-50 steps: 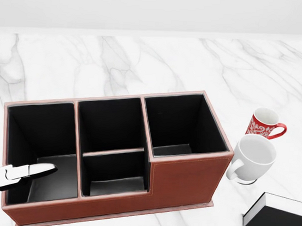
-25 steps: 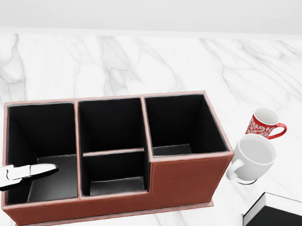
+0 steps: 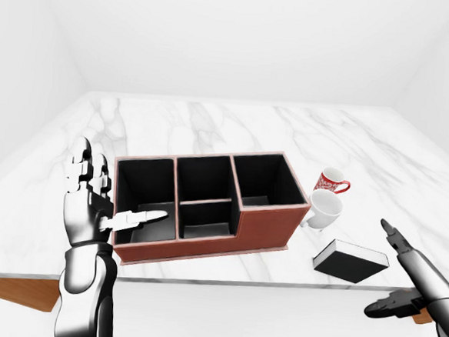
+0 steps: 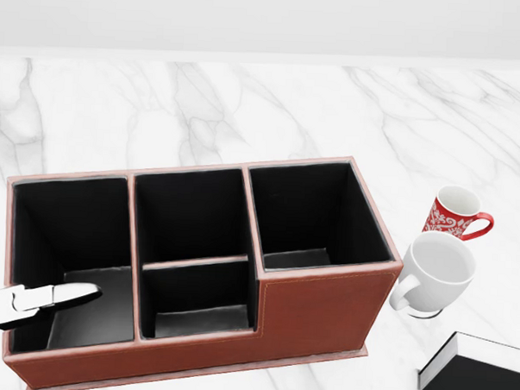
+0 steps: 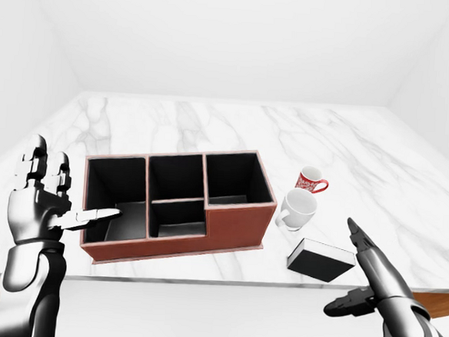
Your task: Pick up the book and place it in the right compartment of the caddy.
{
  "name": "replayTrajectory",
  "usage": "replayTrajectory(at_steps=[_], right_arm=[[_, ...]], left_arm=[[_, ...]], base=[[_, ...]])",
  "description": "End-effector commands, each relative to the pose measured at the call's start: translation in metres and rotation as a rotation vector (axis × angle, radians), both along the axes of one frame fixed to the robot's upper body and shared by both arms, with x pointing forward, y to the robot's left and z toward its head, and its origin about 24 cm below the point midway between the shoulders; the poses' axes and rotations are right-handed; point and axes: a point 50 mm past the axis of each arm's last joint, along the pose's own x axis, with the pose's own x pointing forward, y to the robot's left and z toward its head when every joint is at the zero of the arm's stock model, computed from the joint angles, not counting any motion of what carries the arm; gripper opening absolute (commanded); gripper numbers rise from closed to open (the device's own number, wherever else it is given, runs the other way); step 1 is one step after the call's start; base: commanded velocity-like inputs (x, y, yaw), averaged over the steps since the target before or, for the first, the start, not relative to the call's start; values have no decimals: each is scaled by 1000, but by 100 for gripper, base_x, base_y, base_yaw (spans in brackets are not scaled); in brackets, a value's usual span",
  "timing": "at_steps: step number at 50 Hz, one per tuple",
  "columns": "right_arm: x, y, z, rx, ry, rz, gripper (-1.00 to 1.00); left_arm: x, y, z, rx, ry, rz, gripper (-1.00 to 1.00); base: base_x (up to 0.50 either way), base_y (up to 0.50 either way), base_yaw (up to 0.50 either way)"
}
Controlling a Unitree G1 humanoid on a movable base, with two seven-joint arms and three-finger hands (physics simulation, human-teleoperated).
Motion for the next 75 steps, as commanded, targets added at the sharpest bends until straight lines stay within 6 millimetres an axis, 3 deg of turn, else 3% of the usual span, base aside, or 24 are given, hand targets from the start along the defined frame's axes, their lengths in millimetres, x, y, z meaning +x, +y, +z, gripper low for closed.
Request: replayTrajectory(at_steps=[1, 9, 34, 60, 75], right_arm=[[12, -11, -27, 57, 117, 3, 100], [18, -16, -32, 71, 147, 8, 100], [37, -27, -16, 3, 139, 28, 100], [64, -7, -1, -61, 106, 133, 100], [67, -3, -19, -5, 163, 147, 100]], left_arm=[[5, -2, -9, -12, 40, -3, 100], [5, -2, -9, -12, 40, -3, 100], [6, -2, -10, -9, 44, -4, 100], [6, -3, -10, -8, 43, -5, 100], [6, -3, -9, -10, 39, -5, 100]], base=[[0, 0, 0], [0, 0, 0], [0, 0, 0], [0, 0, 0], [0, 0, 0]])
